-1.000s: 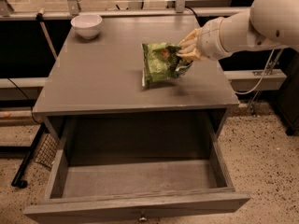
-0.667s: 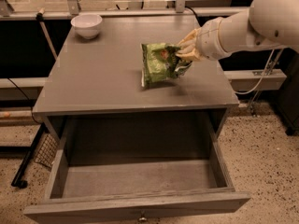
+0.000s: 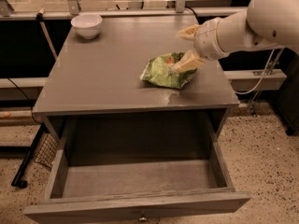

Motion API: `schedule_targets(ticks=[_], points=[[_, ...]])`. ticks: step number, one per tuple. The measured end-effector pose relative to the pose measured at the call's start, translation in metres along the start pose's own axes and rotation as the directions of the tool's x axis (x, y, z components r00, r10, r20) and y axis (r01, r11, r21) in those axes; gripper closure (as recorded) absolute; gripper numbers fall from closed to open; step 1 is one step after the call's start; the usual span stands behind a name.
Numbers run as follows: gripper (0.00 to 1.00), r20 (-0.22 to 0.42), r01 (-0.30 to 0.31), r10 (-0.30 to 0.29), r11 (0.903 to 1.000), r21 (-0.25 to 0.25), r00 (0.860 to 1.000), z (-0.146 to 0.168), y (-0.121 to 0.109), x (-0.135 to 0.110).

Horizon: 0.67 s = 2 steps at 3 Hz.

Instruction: Pick green jalapeno chip bag from top drawer and place on counter

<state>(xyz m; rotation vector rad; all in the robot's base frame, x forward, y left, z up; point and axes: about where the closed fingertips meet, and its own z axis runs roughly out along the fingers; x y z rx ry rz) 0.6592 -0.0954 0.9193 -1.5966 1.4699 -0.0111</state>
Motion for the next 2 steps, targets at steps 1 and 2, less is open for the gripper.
schedule_targets(ticks=[1, 2], points=[[0.00, 0.008, 0.002, -0.002, 1.0000, -0.009, 1.000, -0.003, -0.005, -0.004], [0.00, -0.026, -0.047, 0.047, 0.9989, -0.001, 0.999, -0.032, -0.012, 0.008]])
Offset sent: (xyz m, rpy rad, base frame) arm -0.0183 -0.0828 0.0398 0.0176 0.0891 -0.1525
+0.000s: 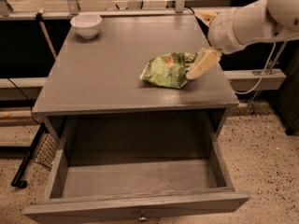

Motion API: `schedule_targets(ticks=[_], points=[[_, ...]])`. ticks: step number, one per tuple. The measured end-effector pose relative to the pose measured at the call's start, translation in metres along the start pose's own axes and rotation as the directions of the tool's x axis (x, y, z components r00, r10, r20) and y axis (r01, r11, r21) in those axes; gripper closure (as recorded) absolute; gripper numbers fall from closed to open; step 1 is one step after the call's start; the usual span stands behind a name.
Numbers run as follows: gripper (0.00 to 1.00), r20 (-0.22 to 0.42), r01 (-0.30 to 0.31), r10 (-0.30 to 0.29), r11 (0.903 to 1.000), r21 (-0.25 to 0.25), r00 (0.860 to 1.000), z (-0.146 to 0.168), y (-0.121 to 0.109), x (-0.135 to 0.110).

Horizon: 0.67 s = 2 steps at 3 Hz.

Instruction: Pick green jalapeno chip bag from top drawer and place on counter

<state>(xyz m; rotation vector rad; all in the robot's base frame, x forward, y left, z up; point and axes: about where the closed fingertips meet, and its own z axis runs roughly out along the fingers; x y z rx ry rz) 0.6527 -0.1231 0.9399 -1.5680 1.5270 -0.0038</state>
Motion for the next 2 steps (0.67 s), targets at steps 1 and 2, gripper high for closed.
schedule_targets(ticks=[1, 2], points=[[0.00, -0.065, -0.077, 0.079, 0.9967, 0.023, 0.995, -0.033, 0.001, 0.026], [0.00, -0.145, -0.171, 0.184, 0.9803, 0.098, 0.972, -0.077, 0.008, 0.059]])
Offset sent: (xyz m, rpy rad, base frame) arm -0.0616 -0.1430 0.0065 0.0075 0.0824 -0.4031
